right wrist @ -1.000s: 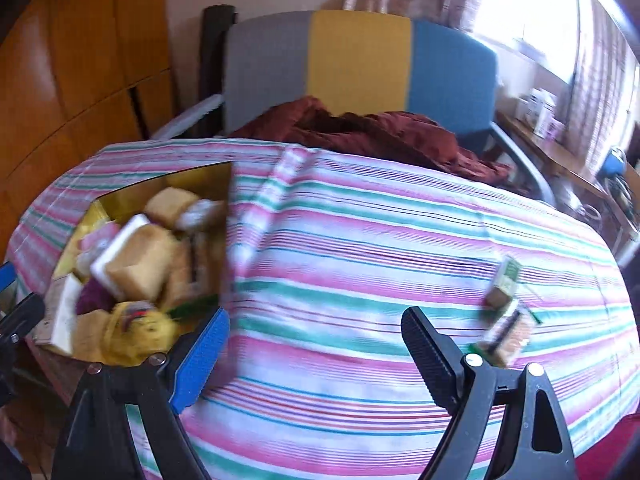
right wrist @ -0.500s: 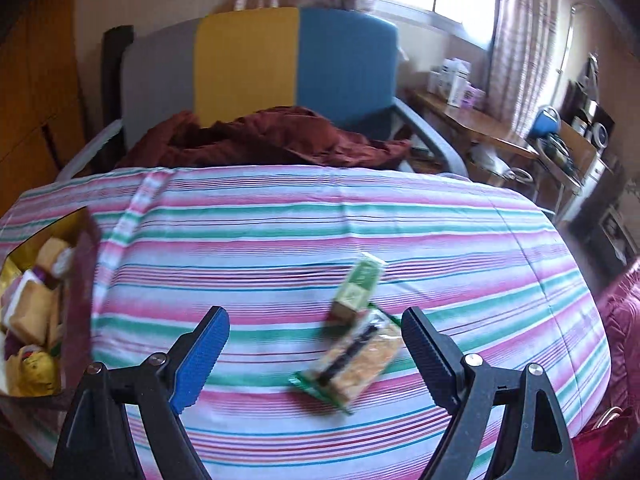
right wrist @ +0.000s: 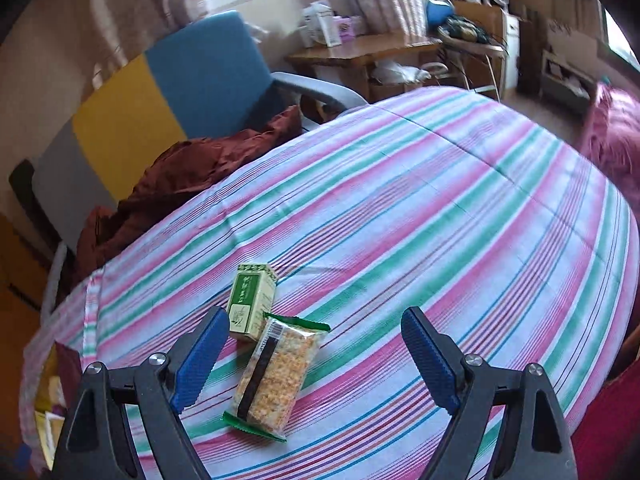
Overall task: Organize objects
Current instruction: 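Withdraw both tools from the tray toward the green box and cracker packet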
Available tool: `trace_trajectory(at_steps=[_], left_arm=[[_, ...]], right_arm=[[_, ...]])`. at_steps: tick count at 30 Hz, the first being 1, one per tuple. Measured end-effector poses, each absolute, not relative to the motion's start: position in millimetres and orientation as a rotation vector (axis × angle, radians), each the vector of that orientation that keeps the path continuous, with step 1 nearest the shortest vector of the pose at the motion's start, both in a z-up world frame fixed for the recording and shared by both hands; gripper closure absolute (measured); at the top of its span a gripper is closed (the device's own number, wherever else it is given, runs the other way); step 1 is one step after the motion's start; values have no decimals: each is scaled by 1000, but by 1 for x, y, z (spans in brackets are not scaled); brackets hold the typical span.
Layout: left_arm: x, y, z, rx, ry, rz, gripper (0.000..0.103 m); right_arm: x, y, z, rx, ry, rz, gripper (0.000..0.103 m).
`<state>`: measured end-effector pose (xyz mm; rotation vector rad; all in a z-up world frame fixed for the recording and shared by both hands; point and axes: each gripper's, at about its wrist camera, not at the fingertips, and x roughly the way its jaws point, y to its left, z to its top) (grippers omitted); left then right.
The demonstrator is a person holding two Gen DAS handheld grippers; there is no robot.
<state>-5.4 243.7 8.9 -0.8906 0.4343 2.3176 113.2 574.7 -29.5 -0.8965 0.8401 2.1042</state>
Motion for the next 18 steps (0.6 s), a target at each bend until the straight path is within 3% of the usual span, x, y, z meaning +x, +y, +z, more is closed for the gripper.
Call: trace_trajectory(at_steps=[10, 18], left_arm=[[-20, 334, -4, -938, 433, 2131, 17], [-23, 419, -17, -932, 459, 1974, 28]], right_arm=[[126, 587, -37, -864, 987, 2073, 14], [130, 593, -40, -840, 1074, 2092, 14]])
